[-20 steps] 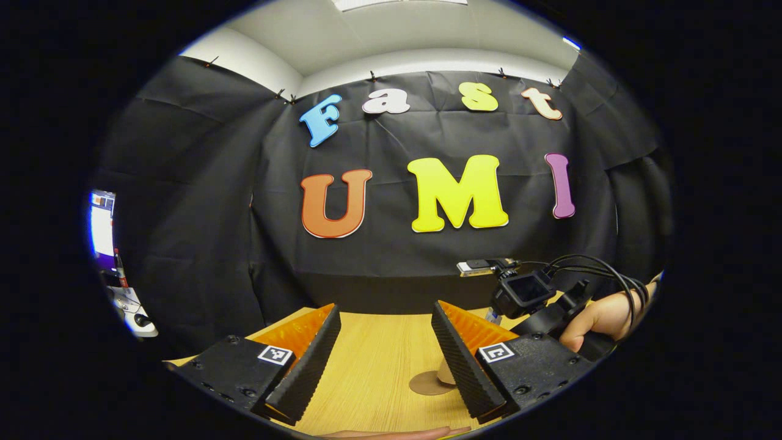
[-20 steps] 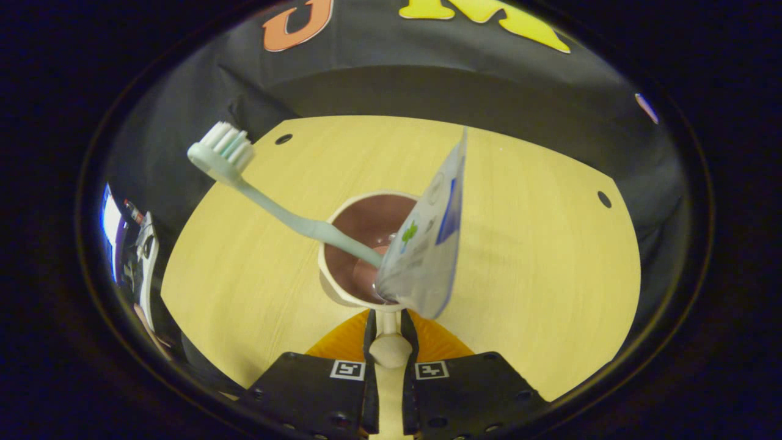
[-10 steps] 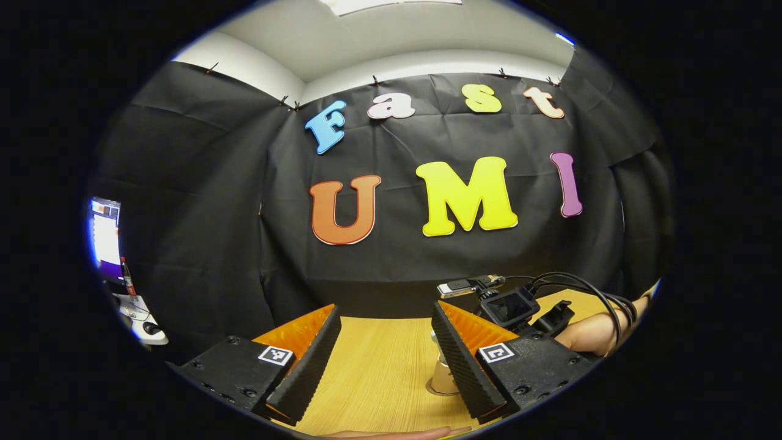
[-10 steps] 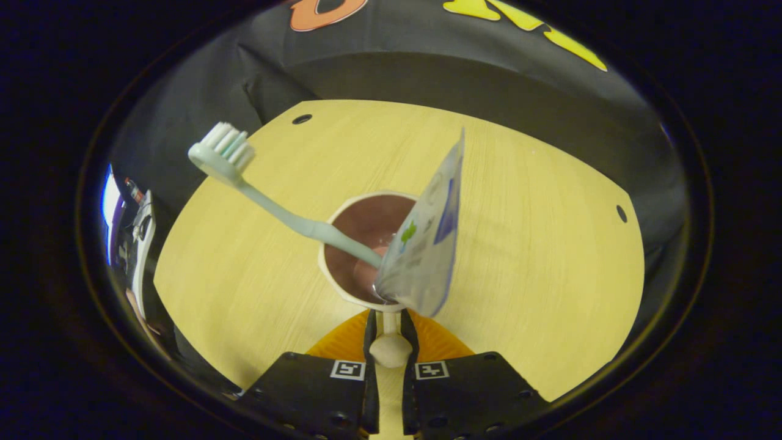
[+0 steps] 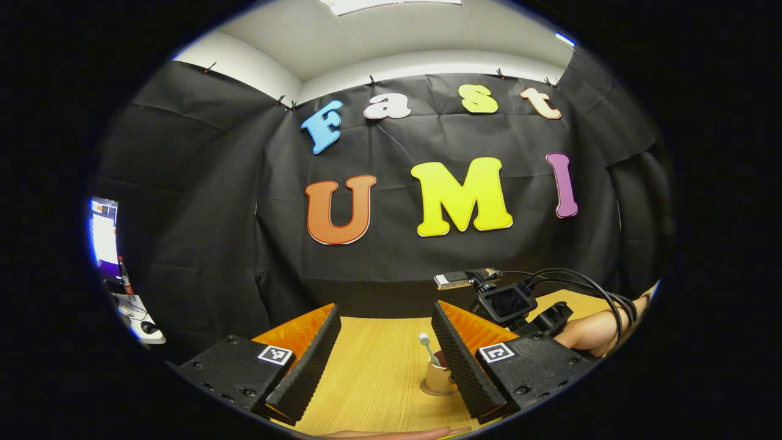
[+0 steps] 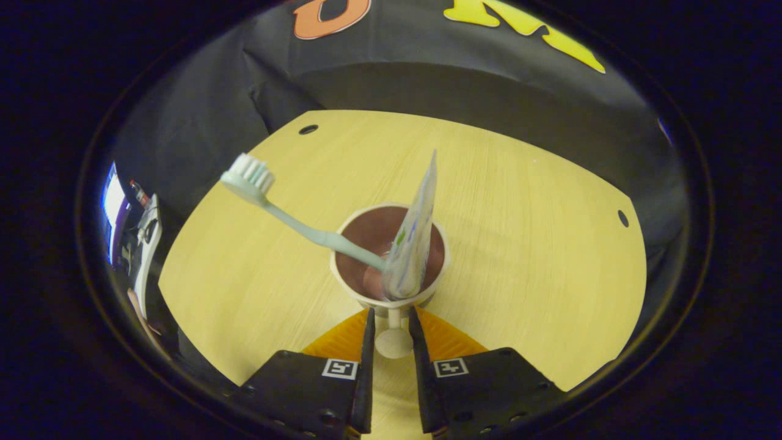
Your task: Put the toothbrush and toothpaste on the desktop into the cup, then pick up the cup and place it on the coaster on the desktop.
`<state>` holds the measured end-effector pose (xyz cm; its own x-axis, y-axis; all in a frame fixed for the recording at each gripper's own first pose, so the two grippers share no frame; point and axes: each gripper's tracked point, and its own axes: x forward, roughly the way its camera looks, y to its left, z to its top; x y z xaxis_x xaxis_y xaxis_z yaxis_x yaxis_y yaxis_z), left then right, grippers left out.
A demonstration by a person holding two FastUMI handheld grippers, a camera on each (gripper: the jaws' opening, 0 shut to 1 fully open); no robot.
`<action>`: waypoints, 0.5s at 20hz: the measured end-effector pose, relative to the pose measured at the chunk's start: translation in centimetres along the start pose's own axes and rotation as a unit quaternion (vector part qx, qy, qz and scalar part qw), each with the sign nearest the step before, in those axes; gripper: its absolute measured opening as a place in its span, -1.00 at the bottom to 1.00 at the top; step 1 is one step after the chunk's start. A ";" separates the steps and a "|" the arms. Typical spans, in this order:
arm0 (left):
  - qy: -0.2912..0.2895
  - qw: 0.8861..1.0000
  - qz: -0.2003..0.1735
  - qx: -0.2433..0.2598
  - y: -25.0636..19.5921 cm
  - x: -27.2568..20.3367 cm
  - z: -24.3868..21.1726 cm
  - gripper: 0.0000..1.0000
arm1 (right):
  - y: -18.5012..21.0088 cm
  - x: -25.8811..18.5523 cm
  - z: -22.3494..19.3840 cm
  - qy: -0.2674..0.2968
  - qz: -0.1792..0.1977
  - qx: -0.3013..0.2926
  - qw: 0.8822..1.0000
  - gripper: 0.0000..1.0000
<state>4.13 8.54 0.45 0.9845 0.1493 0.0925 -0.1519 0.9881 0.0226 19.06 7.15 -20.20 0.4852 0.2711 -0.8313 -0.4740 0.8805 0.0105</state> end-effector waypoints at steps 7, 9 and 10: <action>0.003 1.000 -0.009 -0.003 -0.6 0.0 -0.2 0.89 | -0.4 -2.9 0.5 -0.040 0.016 0.007 0.999 0.59; 0.005 1.000 -0.009 0.000 -0.7 0.0 -0.3 0.89 | -1.0 -4.1 0.8 -0.062 0.022 0.013 0.998 0.74; 0.007 1.000 -0.010 -0.001 -0.8 0.0 -0.3 0.89 | -1.5 -4.8 0.9 -0.074 0.022 0.015 0.997 0.75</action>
<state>4.27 7.73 0.14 0.9883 0.1303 0.0790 -0.1325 0.9909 0.0232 18.11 4.87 -15.69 0.5690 0.3624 -0.7382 -0.4757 0.8773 0.0640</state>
